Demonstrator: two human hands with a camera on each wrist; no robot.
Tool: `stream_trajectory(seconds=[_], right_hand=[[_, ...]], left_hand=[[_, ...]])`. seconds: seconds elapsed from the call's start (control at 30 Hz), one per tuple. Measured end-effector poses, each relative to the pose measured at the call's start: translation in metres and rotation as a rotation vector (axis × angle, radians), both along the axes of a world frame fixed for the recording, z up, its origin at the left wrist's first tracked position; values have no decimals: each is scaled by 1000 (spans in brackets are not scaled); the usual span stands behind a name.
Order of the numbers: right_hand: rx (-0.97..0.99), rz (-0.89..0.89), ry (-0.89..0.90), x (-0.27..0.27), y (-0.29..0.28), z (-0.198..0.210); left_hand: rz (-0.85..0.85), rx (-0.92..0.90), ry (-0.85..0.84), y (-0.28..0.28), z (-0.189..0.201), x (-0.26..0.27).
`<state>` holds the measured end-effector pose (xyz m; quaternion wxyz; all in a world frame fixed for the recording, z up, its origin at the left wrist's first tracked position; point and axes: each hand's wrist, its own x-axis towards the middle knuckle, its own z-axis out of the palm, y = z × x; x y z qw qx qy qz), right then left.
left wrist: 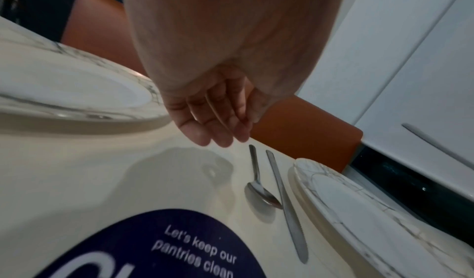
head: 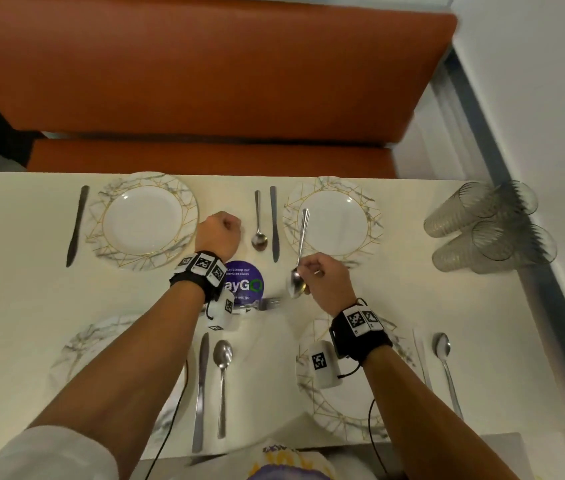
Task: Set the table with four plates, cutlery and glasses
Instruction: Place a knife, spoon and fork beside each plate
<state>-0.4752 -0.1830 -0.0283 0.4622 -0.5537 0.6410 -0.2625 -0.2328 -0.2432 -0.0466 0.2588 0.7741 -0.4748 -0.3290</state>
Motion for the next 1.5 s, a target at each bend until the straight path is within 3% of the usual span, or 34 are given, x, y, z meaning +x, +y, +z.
stream_trajectory(seconds=[0.33, 0.5, 0.67, 0.83, 1.13, 1.3, 1.5], right_hand=[[-106, 144, -38, 42, 28, 39], [-138, 176, -34, 76, 42, 46], [-140, 217, -93, 133, 44, 50], [-90, 208, -105, 199, 42, 48], [74, 148, -136, 303, 48, 11], [122, 98, -80, 322, 51, -6], [108, 46, -7, 326, 35, -13]], left_hand=[[-24, -150, 261, 116, 50, -45], [72, -247, 311, 143, 57, -22], [181, -286, 316, 150, 61, 35], [265, -249, 269, 139, 54, 128], [337, -3, 70, 95, 12, 316], [310, 183, -25, 68, -5, 366], [254, 270, -50, 47, -16, 387]])
